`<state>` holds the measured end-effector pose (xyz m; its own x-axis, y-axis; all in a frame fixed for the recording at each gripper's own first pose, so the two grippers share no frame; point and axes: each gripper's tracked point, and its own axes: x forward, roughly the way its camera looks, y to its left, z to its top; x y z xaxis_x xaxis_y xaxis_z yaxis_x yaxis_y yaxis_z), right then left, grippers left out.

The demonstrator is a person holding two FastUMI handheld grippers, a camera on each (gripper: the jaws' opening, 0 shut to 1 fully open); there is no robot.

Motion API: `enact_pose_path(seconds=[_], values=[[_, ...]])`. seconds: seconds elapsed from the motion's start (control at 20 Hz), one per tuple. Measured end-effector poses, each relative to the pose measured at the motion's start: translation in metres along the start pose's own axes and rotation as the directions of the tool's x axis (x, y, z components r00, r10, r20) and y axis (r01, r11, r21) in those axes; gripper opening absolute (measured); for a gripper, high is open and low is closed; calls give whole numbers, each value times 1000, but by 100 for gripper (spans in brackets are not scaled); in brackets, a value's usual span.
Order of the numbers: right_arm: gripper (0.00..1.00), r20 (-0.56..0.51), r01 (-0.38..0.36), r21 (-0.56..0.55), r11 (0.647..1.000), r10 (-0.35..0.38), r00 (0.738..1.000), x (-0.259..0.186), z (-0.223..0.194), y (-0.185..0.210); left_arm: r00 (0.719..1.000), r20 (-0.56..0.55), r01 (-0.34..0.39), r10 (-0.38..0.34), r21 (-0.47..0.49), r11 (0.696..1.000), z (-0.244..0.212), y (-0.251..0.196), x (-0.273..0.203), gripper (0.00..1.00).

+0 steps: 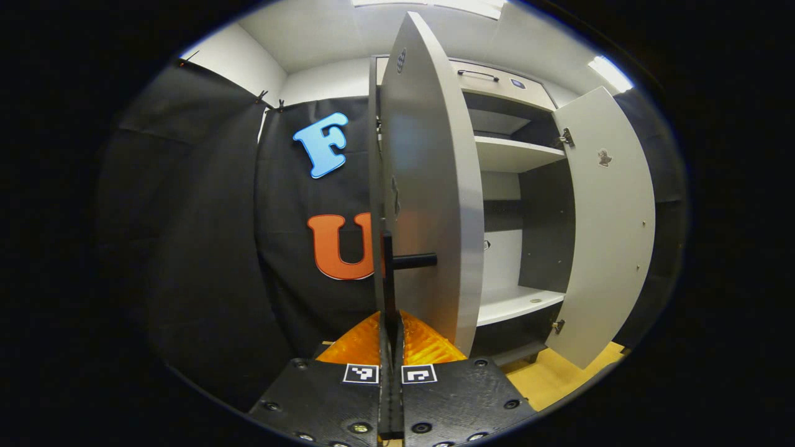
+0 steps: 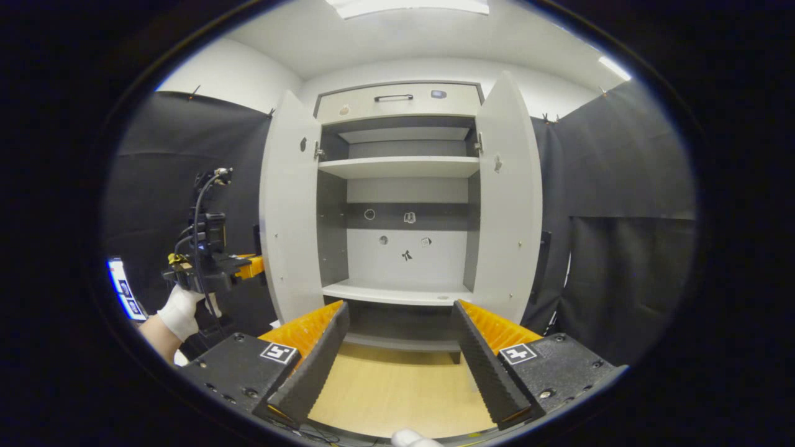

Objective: Open the right door of the double-door shoe cabinet with the right hand, and open the left door with the left hand.

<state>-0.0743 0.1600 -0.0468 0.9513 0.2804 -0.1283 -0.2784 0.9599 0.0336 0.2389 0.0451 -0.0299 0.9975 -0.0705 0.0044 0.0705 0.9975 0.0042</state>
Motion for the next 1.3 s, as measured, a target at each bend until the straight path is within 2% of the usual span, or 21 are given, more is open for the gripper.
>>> enact_pose_path(seconds=[0.05, 0.15, 0.3, 0.85, 0.95, 1.05, 1.1, 1.25, 1.3], values=[[100, 3, -3, 2, 1000, 3, 1000, 0, 1, 3, 1000, -2, -17, 17, 0, 1000, -1, 13, 0, 0], [100, 0, -8, 4, 1000, 8, 1000, 0, 1, 8, 1000, -4, 15, -15, -76, 997, -3, 18, 2, 0], [100, -5, -20, 3, 1000, 20, 1000, 3, -1, 18, 1000, -2, 30, -30, -20, 999, -3, 21, 2, 0], [100, -8, 8, 12, 1000, -7, 1000, -3, 0, 13, 999, -2, 42, -42, -27, 999, -4, 20, -2, 0], [100, -3, 7, 9, 1000, -7, 1000, -5, 1, 14, 999, -8, 32, -32, -24, 999, -4, 23, -13, 1], [100, 0, 5, 13, 1000, -5, 1000, -8, 3, 14, 998, 1, 57, -57, -28, 998, -4, 21, -26, 2], [100, 0, 4, 14, 1000, -4, 1000, -9, 2, 15, 999, -14, 50, -50, -31, 998, -6, 25, -37, 27], [100, 2, 4, 11, 1000, -4, 1000, -10, 2, 16, 999, 1, -38, 38, -16, 999, -4, 52, -54, 100], [100, 2, 6, 9, 1000, -6, 1000, -11, 2, 16, 999, 2, -51, 51, -21, 998, -3, 55, -58, 95]])
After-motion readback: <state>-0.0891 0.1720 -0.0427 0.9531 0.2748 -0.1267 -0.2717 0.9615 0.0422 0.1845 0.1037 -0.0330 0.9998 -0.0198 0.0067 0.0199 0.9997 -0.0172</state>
